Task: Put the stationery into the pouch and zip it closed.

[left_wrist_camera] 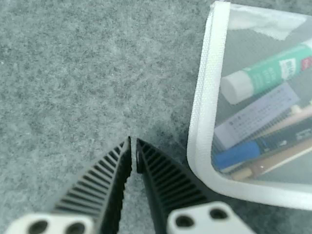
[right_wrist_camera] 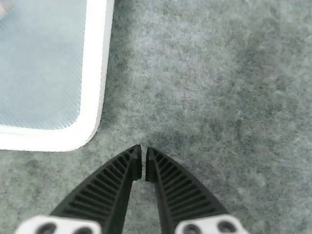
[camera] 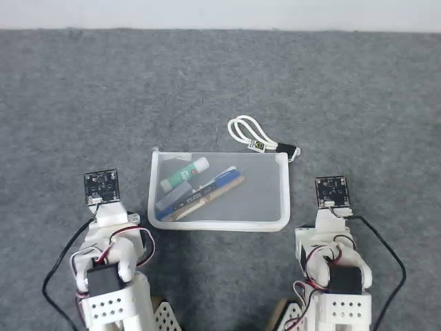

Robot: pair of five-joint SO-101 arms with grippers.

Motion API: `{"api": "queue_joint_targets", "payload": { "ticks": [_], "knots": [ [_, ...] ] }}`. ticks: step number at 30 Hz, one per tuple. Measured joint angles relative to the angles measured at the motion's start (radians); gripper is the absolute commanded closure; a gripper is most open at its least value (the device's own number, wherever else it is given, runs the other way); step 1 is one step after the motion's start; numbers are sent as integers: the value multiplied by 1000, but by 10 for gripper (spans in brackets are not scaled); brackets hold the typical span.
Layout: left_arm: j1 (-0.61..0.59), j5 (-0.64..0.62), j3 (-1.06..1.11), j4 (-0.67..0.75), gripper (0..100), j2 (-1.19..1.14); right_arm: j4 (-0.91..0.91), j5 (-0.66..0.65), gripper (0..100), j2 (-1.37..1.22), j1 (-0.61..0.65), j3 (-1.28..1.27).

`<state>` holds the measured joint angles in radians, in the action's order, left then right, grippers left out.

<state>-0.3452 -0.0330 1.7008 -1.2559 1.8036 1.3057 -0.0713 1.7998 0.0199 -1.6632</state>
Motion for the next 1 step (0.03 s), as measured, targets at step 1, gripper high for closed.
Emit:
{"api": "queue_joint_targets", "payload": {
  "ticks": [1],
  "knots": [
    [0,0,0,0,988,0,0,0,991,0,0,0]
  ]
}}
